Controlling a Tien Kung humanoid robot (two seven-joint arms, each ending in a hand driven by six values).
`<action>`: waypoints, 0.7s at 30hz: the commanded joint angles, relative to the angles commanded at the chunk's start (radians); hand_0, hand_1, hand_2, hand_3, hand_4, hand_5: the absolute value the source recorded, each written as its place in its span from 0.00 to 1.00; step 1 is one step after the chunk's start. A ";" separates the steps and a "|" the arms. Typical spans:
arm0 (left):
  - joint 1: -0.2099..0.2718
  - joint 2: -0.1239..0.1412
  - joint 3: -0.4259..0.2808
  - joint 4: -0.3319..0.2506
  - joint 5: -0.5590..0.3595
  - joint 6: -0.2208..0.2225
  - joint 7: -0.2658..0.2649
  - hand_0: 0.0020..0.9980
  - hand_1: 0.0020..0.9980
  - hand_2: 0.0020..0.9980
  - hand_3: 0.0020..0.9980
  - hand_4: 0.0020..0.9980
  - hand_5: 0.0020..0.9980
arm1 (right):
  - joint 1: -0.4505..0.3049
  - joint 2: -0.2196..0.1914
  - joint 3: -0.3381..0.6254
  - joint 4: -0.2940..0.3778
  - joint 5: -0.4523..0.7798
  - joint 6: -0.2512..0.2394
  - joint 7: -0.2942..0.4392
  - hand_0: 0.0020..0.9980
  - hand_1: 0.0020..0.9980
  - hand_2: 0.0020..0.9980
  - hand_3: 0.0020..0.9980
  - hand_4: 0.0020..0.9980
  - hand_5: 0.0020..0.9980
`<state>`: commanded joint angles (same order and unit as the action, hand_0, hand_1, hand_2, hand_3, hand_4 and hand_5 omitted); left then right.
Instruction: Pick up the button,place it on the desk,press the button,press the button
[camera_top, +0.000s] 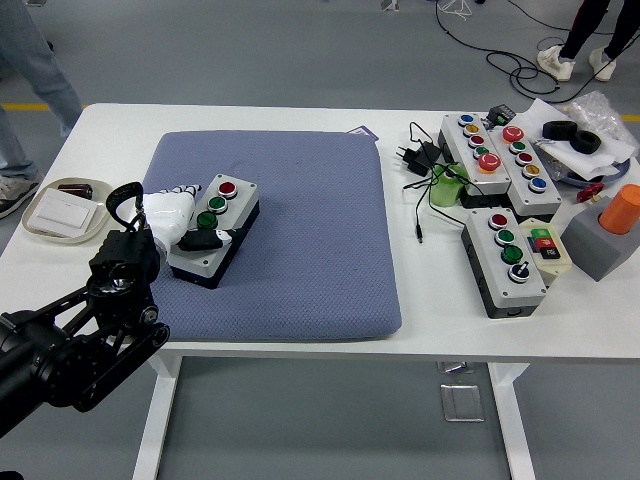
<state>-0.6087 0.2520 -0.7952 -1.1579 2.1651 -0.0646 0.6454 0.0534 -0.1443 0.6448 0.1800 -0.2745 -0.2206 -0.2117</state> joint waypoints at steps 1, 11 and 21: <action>0.000 0.000 0.001 0.003 -0.003 -0.001 0.000 0.48 0.67 0.77 0.97 0.84 0.35 | 0.000 0.000 -0.001 0.000 0.001 0.000 0.000 0.63 0.48 0.54 0.58 0.28 0.02; -0.008 0.001 0.002 0.022 0.048 -0.013 0.000 0.46 0.53 0.63 0.81 0.66 0.06 | 0.000 0.000 0.001 0.000 -0.002 -0.001 0.001 0.63 0.48 0.54 0.58 0.28 0.02; -0.019 0.008 0.012 0.015 0.104 0.031 0.000 0.35 0.48 0.51 0.52 0.80 0.24 | 0.001 -0.001 0.005 0.000 -0.009 -0.003 0.000 0.63 0.48 0.54 0.58 0.28 0.02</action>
<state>-0.6279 0.2599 -0.7831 -1.1424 2.2688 -0.0334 0.6454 0.0541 -0.1451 0.6502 0.1800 -0.2833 -0.2237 -0.2119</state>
